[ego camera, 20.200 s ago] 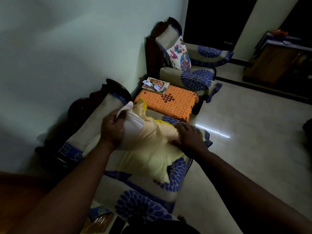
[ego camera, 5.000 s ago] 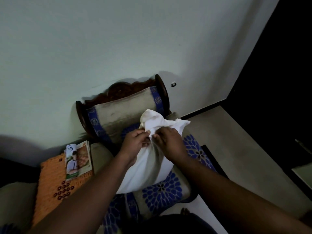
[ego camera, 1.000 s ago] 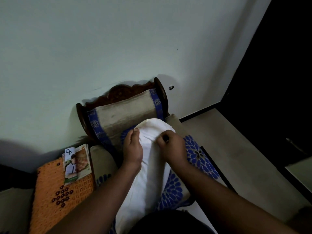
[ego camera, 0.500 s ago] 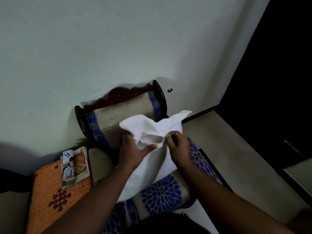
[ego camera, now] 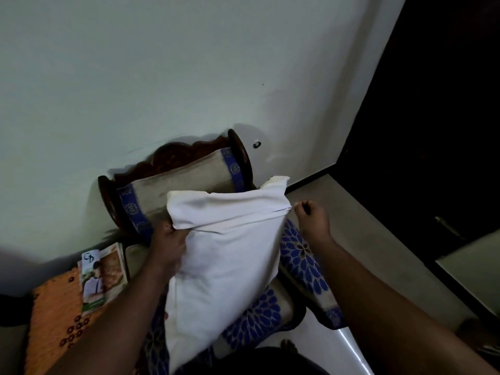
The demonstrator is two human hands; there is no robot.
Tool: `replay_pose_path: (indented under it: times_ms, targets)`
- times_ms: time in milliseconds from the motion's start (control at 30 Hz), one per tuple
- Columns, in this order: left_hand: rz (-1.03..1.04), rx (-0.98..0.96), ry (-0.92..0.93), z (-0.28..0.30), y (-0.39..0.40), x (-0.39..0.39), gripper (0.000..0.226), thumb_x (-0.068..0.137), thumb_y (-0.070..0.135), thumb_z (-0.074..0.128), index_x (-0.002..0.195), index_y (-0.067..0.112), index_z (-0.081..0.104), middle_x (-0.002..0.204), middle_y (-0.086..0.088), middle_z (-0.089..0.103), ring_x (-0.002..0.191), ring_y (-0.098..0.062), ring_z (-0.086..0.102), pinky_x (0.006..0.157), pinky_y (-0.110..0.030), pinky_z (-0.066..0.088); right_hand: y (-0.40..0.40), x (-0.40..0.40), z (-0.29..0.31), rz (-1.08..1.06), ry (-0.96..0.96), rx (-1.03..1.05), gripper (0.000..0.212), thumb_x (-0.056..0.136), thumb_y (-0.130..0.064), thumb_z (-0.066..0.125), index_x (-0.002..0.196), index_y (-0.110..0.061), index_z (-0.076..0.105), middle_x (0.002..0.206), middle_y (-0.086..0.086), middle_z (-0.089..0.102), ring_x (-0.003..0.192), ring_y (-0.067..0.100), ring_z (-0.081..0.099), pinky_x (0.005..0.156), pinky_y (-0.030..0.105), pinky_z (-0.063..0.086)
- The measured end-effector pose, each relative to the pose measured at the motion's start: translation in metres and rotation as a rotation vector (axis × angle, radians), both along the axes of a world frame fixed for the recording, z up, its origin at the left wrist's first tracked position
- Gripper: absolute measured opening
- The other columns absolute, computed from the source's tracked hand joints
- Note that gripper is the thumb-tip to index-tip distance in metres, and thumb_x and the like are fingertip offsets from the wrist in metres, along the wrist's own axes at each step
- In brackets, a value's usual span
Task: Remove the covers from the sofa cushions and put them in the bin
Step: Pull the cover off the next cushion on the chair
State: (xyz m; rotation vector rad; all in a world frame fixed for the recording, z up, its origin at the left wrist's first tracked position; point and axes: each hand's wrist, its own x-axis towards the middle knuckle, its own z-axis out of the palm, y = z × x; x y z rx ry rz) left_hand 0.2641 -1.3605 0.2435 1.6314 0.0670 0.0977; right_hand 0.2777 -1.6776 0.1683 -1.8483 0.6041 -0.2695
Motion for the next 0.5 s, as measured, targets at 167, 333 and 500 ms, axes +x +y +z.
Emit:
replay_pose_path:
  times_ms: [167, 333, 500]
  targets:
    - [-0.096, -0.205, -0.024, 0.021, 0.029, 0.01, 0.054, 0.095, -0.009, 0.051, 0.096, 0.036, 0.08, 0.107, 0.009, 0.075, 0.099, -0.006, 0.07, 0.089, -0.023, 0.056, -0.005, 0.012, -0.008, -0.032, 0.019, 0.039, 0.026, 0.098, -0.031, 0.062, 0.09, -0.007, 0.065, 0.084, 0.014, 0.069, 0.071, 0.017, 0.059, 0.066, 0.035, 0.052]
    - [-0.085, -0.361, 0.088, 0.02, 0.059, 0.028, 0.035, 0.098, 0.009, 0.053, 0.105, 0.03, 0.079, 0.119, 0.001, 0.072, 0.113, -0.015, 0.066, 0.095, -0.028, 0.055, 0.002, 0.025, -0.004, 0.0, 0.037, 0.051, 0.03, 0.098, -0.03, 0.061, 0.085, -0.004, 0.062, 0.075, 0.011, 0.064, 0.067, 0.018, 0.056, 0.062, 0.03, 0.045]
    - [-0.116, -0.428, 0.165, 0.035, 0.033, 0.027, 0.028, 0.079, 0.023, 0.073, 0.102, 0.008, 0.074, 0.098, -0.004, 0.077, 0.091, -0.015, 0.074, 0.077, -0.025, 0.06, 0.009, 0.029, -0.017, 0.112, 0.27, -0.144, 0.027, 0.1, -0.028, 0.049, 0.085, -0.008, 0.061, 0.084, 0.012, 0.064, 0.081, 0.033, 0.064, 0.069, 0.037, 0.049]
